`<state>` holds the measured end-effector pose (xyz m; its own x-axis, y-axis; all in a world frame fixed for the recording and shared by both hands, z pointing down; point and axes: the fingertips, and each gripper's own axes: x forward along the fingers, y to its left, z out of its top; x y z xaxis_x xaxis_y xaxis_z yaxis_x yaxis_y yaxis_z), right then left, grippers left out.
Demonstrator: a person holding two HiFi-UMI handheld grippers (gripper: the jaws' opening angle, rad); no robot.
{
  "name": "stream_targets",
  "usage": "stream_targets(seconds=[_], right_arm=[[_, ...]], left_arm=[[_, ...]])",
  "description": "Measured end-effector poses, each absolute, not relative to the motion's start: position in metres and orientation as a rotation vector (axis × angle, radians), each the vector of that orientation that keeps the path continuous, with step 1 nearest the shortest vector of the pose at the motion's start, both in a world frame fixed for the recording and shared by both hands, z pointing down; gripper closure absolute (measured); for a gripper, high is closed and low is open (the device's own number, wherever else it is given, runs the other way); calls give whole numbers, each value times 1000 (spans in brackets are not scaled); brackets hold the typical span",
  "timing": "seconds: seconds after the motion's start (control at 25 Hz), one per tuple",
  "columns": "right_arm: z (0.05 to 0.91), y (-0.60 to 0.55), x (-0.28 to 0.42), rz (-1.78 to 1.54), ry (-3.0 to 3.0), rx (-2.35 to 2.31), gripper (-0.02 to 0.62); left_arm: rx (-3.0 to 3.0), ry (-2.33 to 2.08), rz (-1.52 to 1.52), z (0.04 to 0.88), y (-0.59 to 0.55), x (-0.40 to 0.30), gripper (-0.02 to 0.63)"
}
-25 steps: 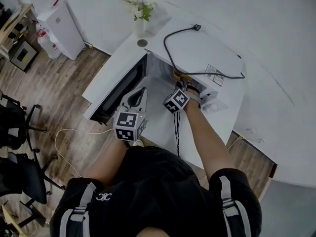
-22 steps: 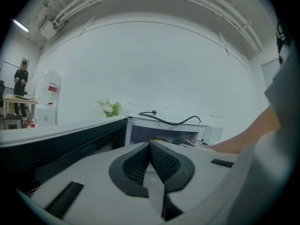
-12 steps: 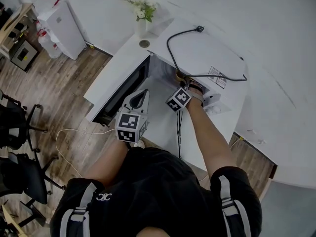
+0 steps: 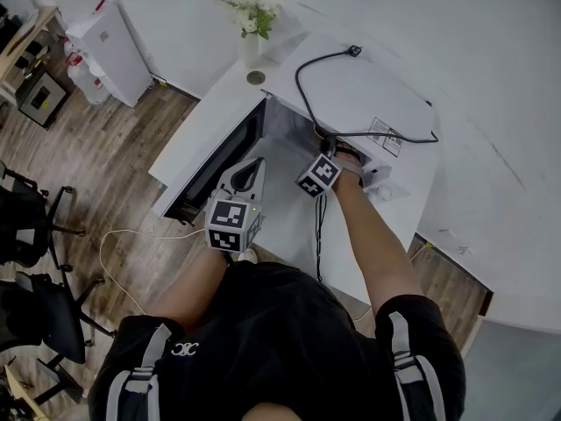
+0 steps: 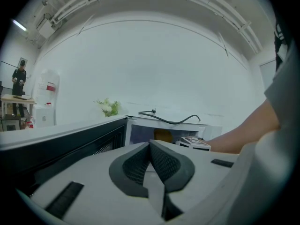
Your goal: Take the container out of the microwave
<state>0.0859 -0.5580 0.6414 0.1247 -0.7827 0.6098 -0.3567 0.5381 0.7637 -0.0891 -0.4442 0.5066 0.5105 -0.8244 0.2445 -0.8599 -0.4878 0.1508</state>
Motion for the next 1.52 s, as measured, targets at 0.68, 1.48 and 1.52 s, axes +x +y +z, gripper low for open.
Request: stream_targets(seconds=[0.68,1.48,1.52], right_arm=[[637,-505,59,-288,-1659,799,573],[605,-399,37,-353,-1792,573,577],[605,-391,36,-361,-1796,558,577]], left_arm=[[2520,-1393,204,503,-423,-72,597],[2482,-1418,208,507,-380,-60,597],[2479,-1421,211,507,-377,-59,597]])
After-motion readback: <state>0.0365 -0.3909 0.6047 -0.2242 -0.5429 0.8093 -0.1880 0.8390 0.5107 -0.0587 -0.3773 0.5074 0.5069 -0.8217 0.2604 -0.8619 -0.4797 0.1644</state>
